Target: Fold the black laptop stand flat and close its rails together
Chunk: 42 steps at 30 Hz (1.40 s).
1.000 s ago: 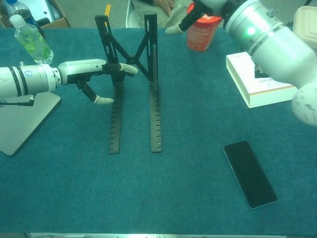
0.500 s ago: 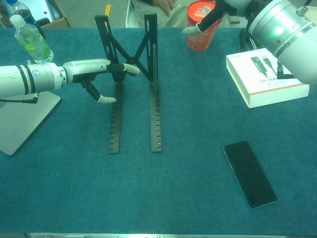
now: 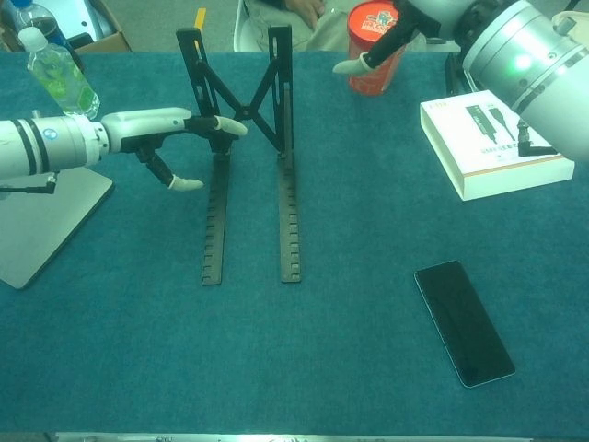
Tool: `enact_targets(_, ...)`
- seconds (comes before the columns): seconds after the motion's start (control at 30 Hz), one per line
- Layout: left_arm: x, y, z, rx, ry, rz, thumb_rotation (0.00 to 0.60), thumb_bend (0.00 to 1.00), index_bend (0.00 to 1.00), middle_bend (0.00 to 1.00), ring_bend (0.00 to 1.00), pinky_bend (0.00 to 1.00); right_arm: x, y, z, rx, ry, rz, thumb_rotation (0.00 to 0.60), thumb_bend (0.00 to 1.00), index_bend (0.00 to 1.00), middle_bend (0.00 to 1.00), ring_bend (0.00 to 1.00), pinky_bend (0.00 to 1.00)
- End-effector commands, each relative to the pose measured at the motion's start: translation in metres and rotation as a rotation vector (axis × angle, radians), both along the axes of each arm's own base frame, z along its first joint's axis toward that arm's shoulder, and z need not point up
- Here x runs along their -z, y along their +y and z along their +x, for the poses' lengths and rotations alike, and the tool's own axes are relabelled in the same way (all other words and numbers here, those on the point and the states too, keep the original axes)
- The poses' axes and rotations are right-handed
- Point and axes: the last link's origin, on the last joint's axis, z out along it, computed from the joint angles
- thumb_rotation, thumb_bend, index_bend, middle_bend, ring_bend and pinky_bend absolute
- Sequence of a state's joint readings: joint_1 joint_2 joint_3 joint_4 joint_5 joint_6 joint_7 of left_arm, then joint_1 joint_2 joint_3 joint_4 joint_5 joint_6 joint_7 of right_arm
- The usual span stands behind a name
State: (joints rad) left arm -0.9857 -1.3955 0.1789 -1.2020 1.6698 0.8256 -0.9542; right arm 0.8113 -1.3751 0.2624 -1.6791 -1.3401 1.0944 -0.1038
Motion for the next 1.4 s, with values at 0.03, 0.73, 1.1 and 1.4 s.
enact_targets(0.03, -0.005, -0.001, -0.004, -0.012, 0.000, 0.010, 0.600, 0.32, 0.06, 0.09, 0.00, 0.00, 0.001, 0.003, 0.000, 0.003, -0.029, 0.065, 0.600, 0.06, 0.00, 0.05, 0.01, 0.18)
enact_targets(0.73, -0.022, -0.011, -0.014, -0.045, -0.002, 0.041, 0.600, 0.32, 0.06, 0.09, 0.00, 0.00, 0.006, 0.016, -0.007, 0.158, -0.247, 0.497, 0.600, 0.06, 0.00, 0.06, 0.01, 0.18)
enact_targets(1.1, -0.028, -0.009, -0.019, -0.052, 0.029, 0.062, 0.600, 0.32, 0.06, 0.09, 0.00, 0.00, 0.012, 0.020, -0.021, 0.271, -0.347, 0.704, 0.600, 0.06, 0.00, 0.06, 0.01, 0.18)
enact_targets(1.4, -0.036, -0.007, -0.019, -0.053, 0.039, 0.074, 0.600, 0.32, 0.06, 0.09, 0.00, 0.00, 0.025, 0.023, -0.036, 0.345, -0.372, 0.831, 0.600, 0.06, 0.00, 0.07, 0.01, 0.18)
